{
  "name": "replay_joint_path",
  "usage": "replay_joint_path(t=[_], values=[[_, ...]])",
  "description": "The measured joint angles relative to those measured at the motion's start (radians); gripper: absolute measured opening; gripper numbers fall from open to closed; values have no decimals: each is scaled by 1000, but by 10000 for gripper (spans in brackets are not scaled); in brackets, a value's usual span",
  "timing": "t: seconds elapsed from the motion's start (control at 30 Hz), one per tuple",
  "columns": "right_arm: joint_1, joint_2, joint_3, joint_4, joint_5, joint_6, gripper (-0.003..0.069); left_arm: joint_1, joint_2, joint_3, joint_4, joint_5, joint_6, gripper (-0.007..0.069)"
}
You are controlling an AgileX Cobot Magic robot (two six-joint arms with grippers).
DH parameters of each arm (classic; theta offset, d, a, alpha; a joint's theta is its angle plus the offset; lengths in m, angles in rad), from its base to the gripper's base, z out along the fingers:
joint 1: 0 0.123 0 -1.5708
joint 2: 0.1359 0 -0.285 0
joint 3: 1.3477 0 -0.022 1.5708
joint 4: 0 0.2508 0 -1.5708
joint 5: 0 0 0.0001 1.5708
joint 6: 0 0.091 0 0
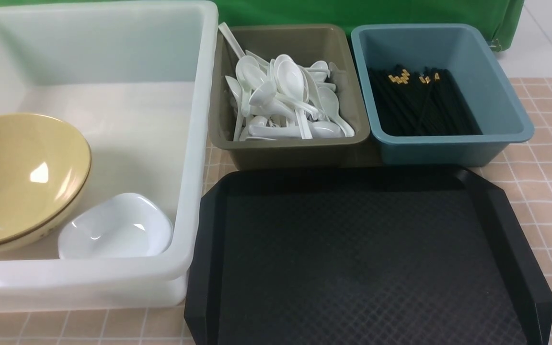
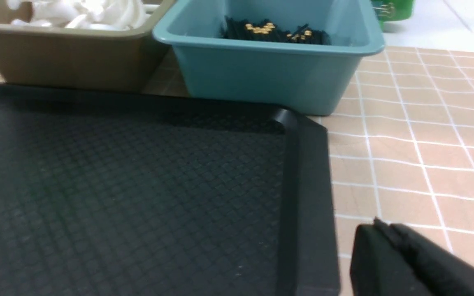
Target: On brown table put chopsticks spoon bowls plates into blue grey white boxes.
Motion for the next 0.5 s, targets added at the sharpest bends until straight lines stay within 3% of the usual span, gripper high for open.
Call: replay_joint_path(t=[0.23, 0.5], values=[[-158, 0, 0, 2, 0, 0, 48, 0, 0, 0, 0, 0, 0, 5], [-212, 0, 0, 2, 0, 0, 52, 0, 0, 0, -1, 0, 0, 5]])
